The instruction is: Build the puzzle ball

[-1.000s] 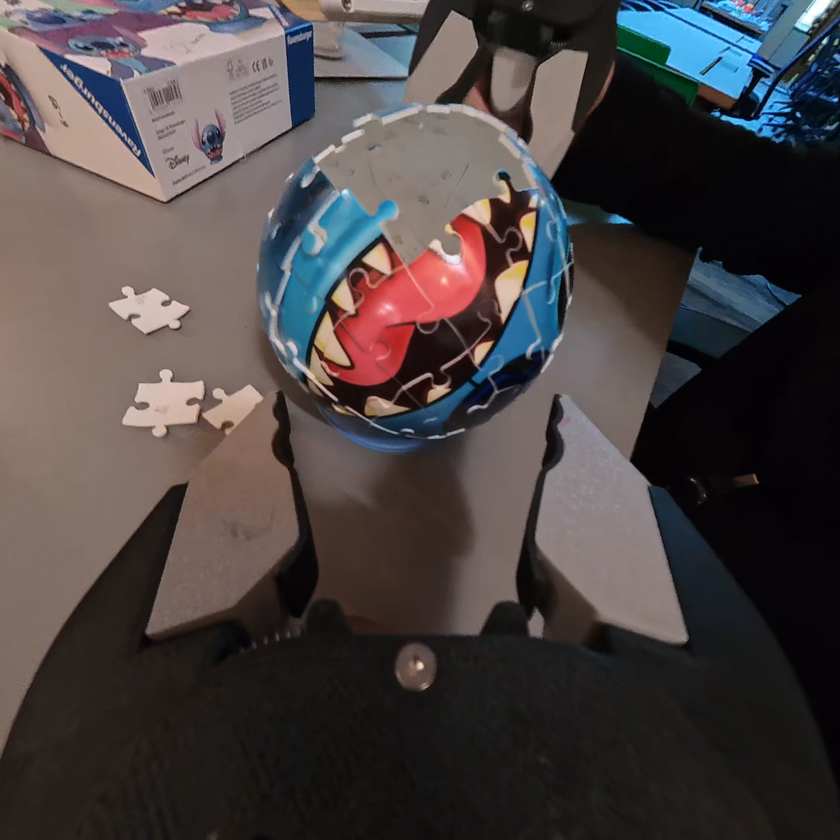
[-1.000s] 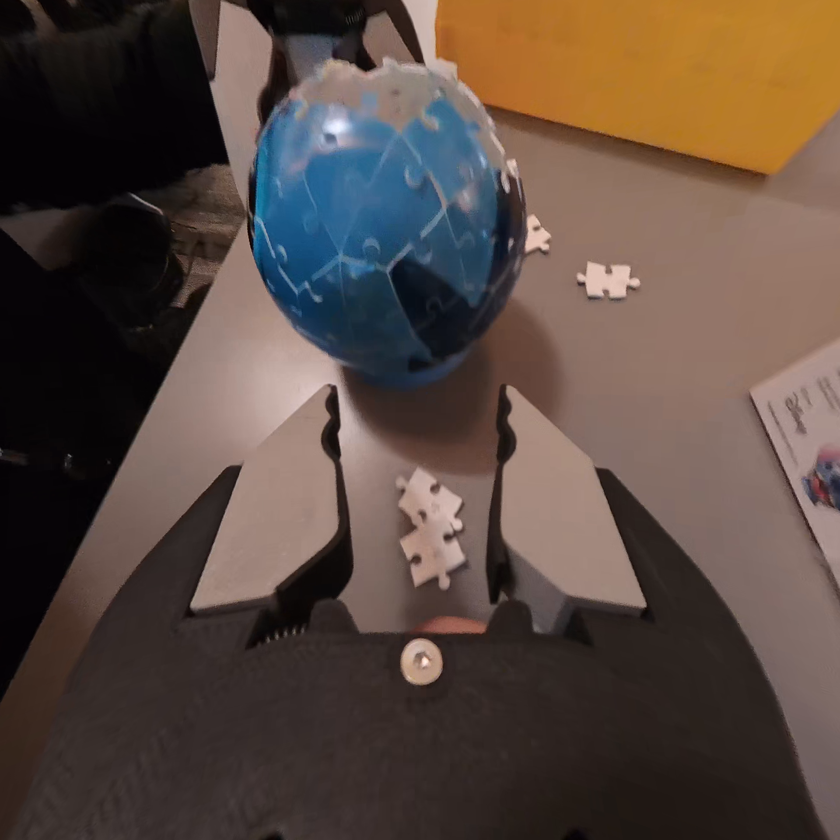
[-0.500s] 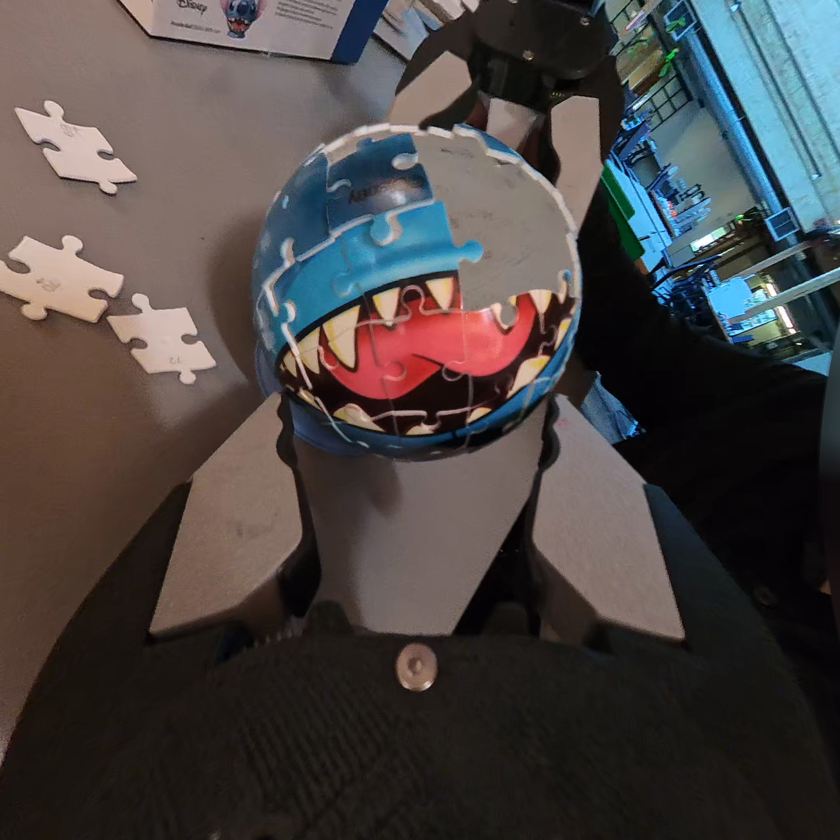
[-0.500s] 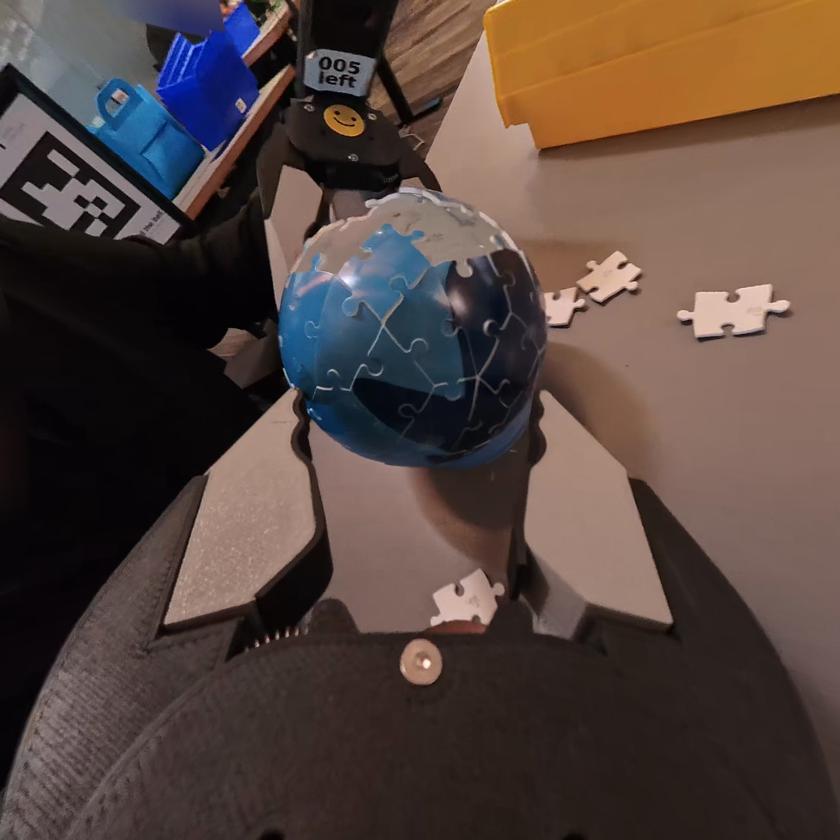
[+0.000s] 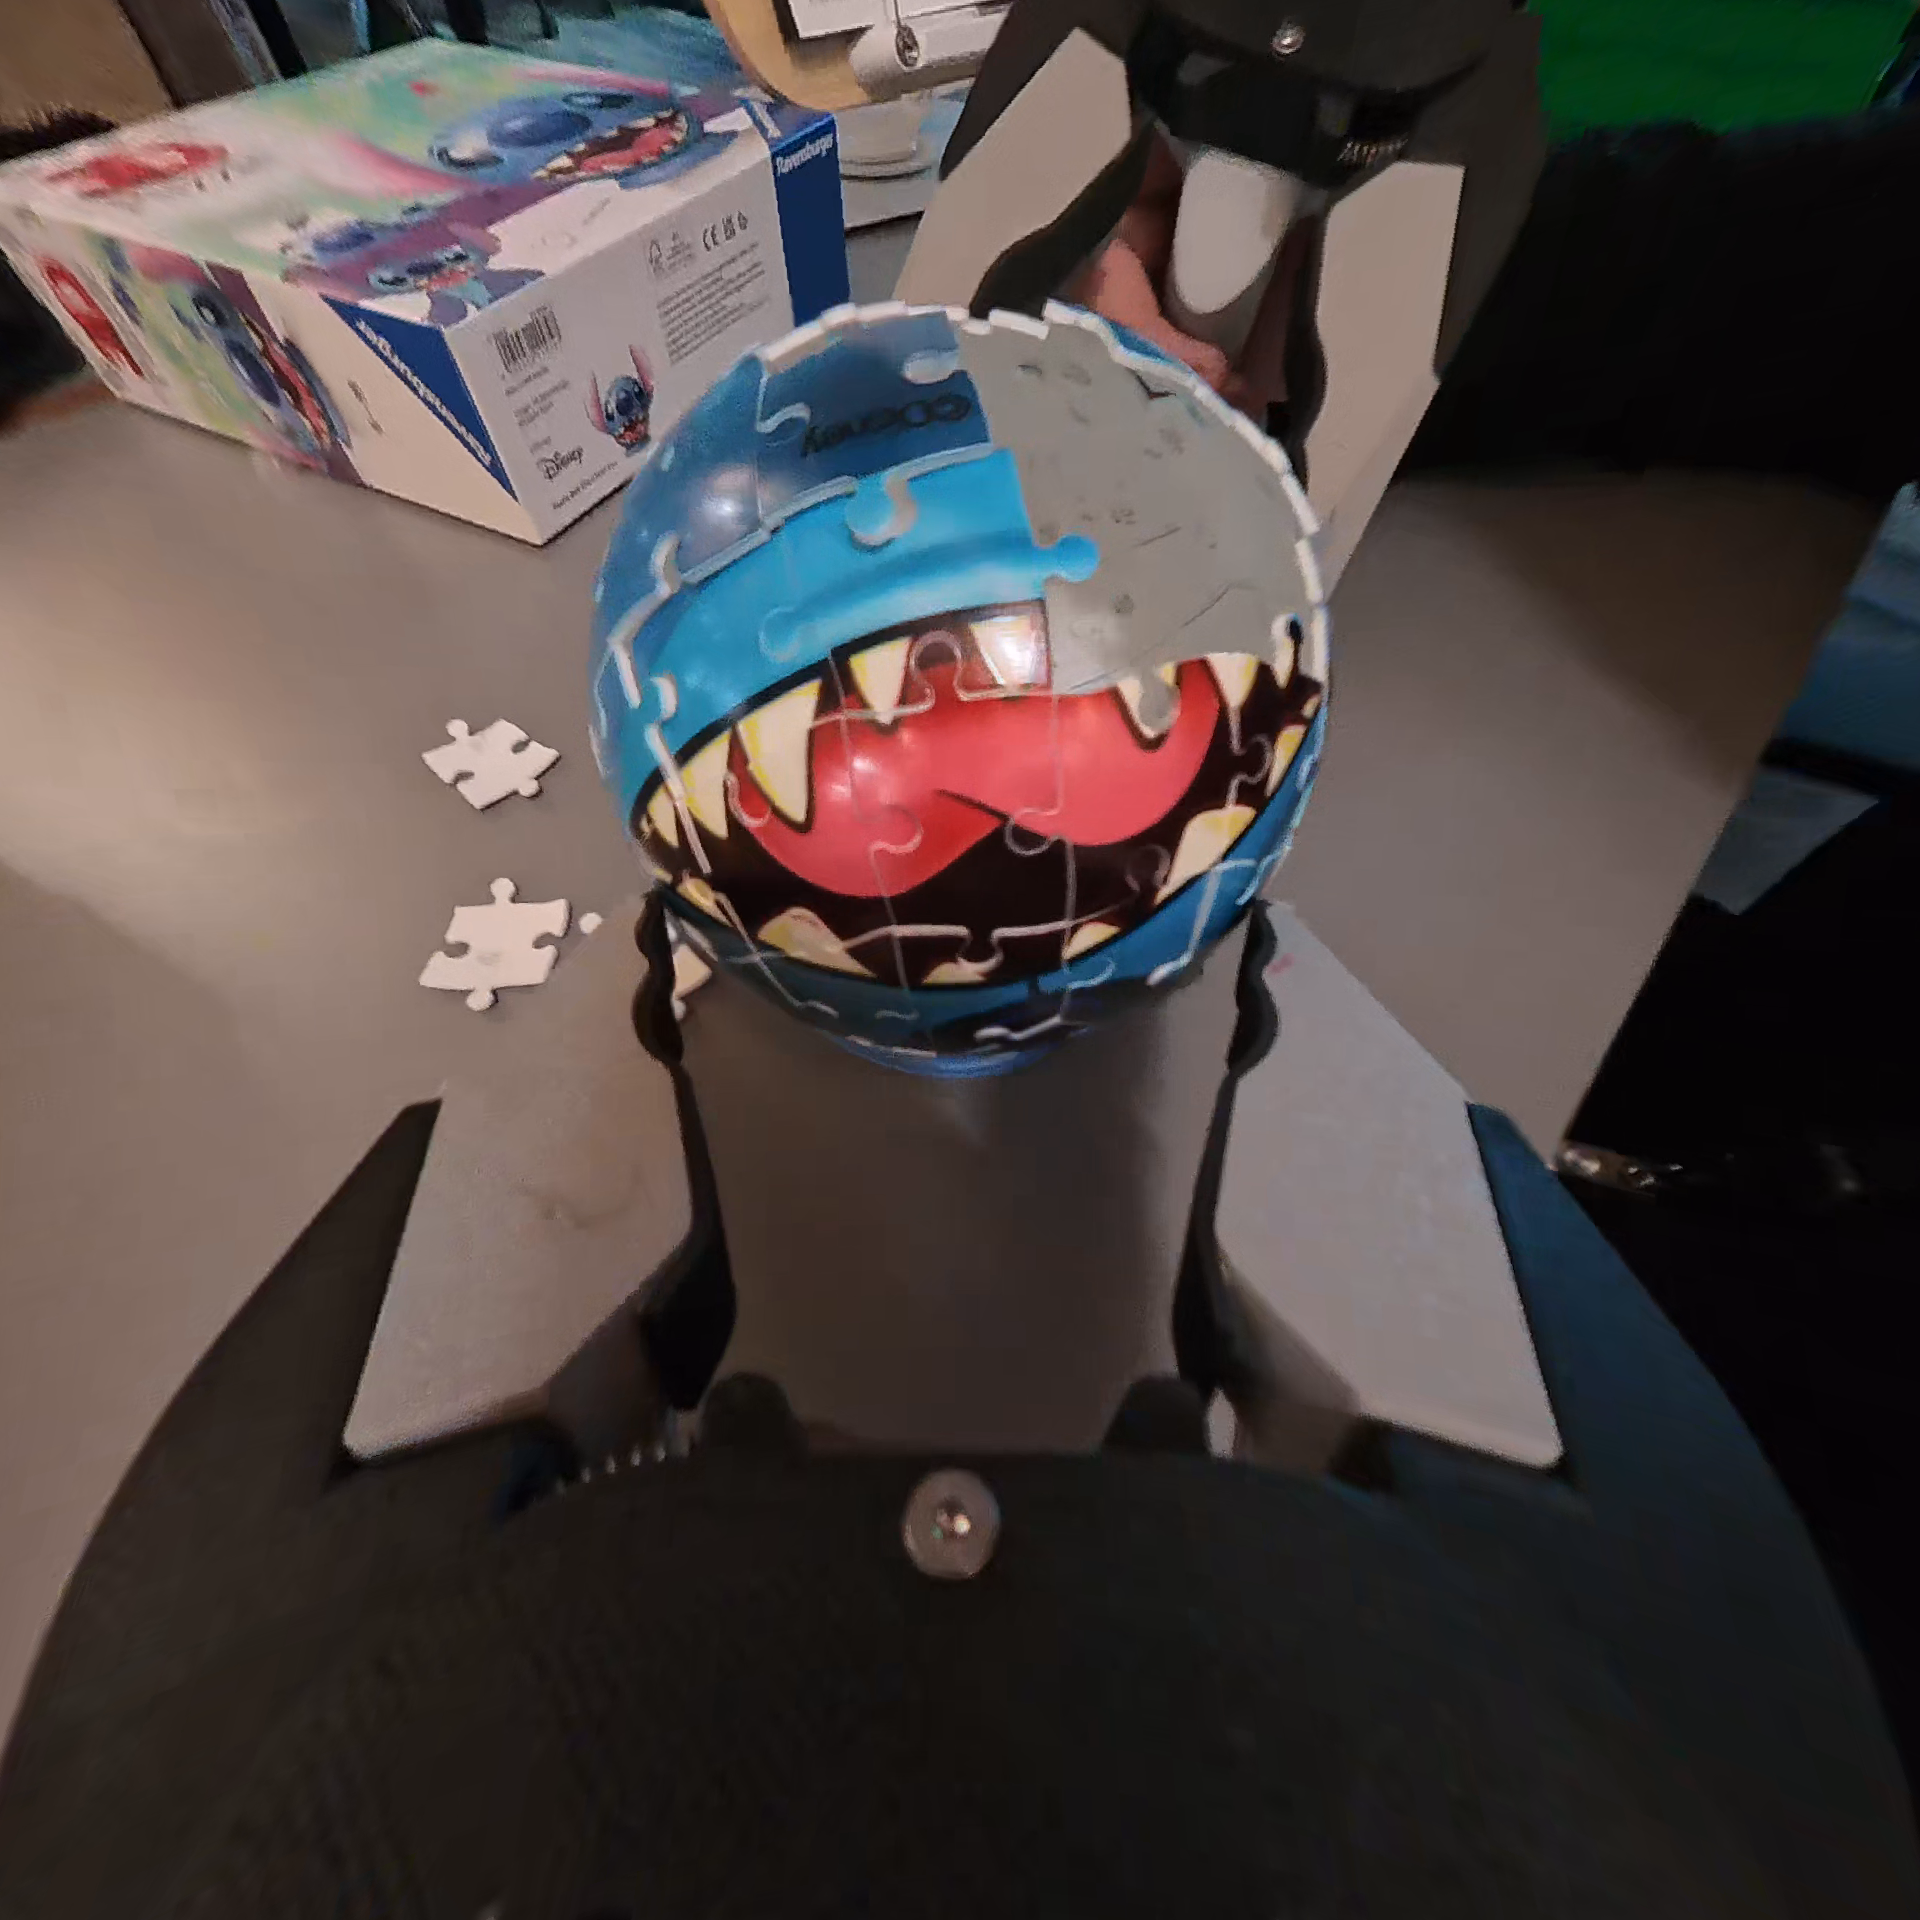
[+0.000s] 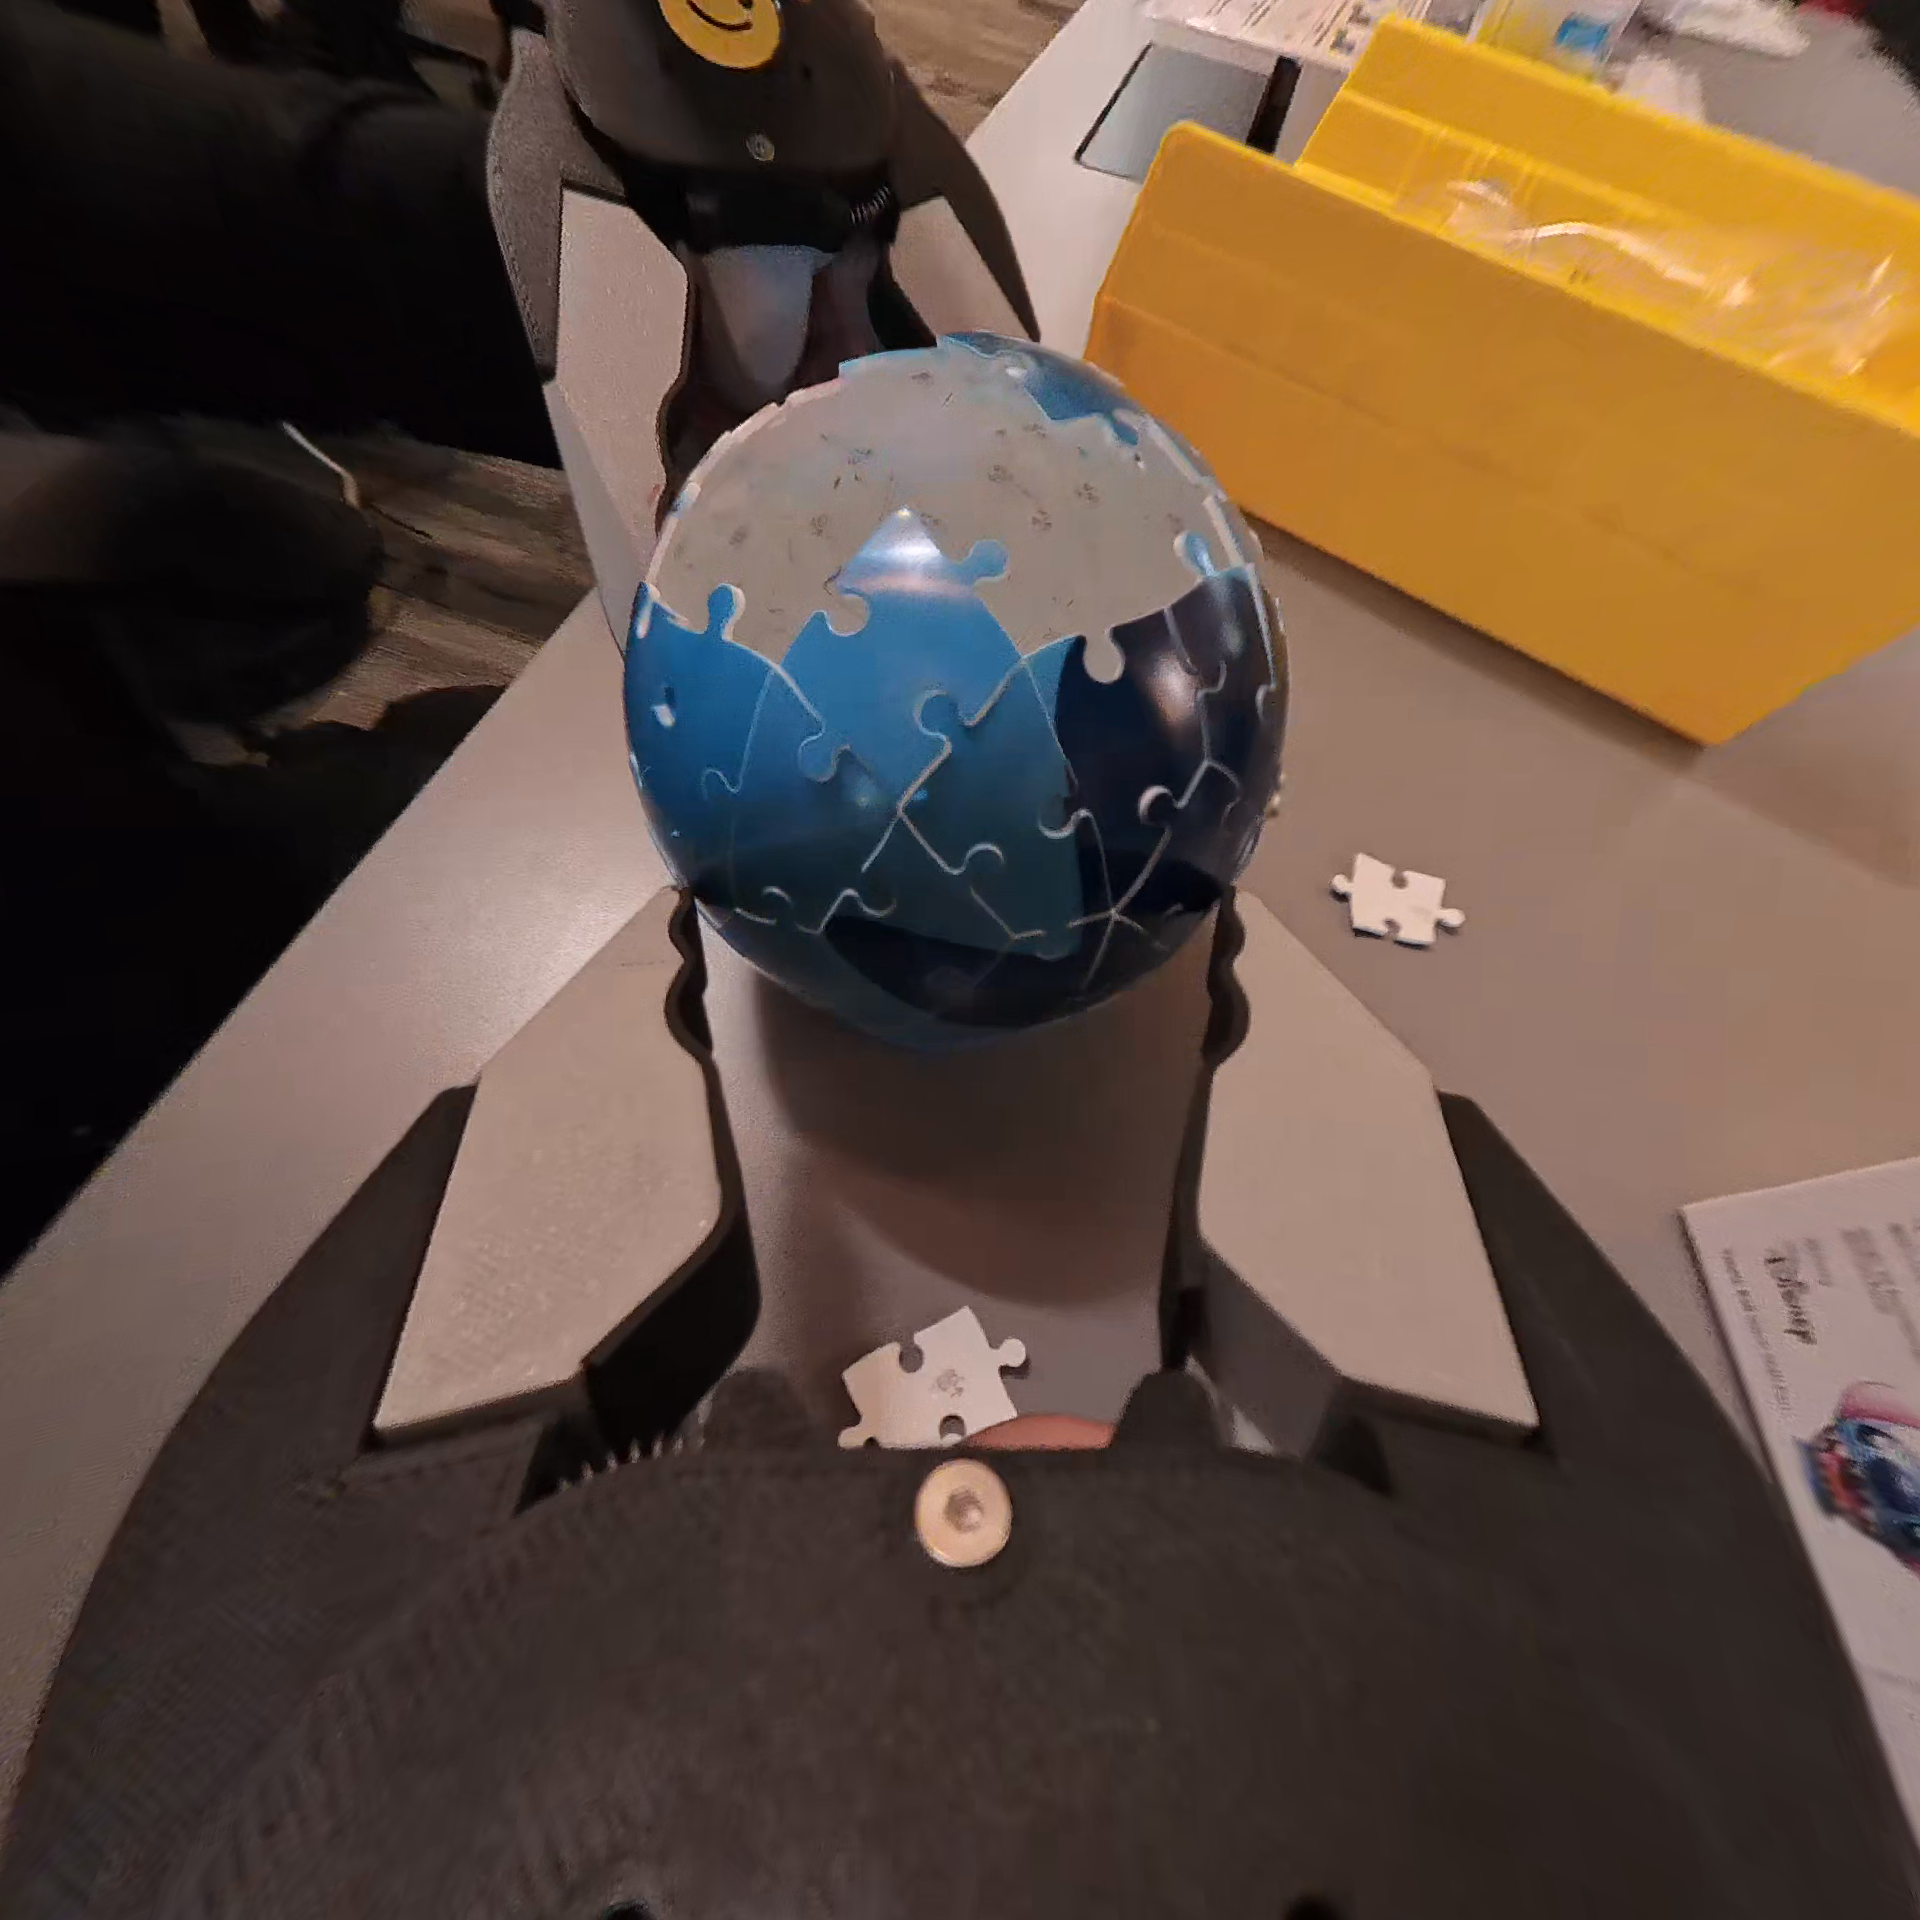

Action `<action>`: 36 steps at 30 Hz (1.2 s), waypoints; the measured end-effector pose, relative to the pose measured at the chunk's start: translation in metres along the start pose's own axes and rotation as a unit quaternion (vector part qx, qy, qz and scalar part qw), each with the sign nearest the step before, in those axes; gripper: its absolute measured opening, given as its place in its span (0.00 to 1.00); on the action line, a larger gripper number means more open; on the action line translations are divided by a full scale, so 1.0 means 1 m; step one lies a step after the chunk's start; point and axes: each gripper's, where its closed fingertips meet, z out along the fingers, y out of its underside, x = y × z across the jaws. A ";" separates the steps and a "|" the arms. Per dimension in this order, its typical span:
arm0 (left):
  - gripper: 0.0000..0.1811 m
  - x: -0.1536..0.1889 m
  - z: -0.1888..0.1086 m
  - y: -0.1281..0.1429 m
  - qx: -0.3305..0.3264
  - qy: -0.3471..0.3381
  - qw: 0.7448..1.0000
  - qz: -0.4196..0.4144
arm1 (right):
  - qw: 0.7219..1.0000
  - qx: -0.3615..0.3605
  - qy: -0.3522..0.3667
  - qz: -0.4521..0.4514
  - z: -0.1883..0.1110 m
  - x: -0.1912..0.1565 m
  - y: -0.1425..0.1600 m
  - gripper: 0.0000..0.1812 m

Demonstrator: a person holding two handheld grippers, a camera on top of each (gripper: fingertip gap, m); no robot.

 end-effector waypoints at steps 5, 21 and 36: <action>0.56 0.001 -0.004 0.006 -0.002 0.009 1.000 -0.018 | 0.996 0.024 0.042 -0.069 -0.007 -0.002 -0.006 0.47; 0.58 0.003 -0.003 0.001 0.010 0.008 0.999 -0.046 | 0.993 0.061 -0.094 0.049 -0.001 0.004 -0.012 0.53; 0.58 -0.003 -0.005 0.003 -0.003 -0.001 0.999 0.048 | 0.986 0.052 0.081 -0.135 -0.009 -0.008 -0.018 0.44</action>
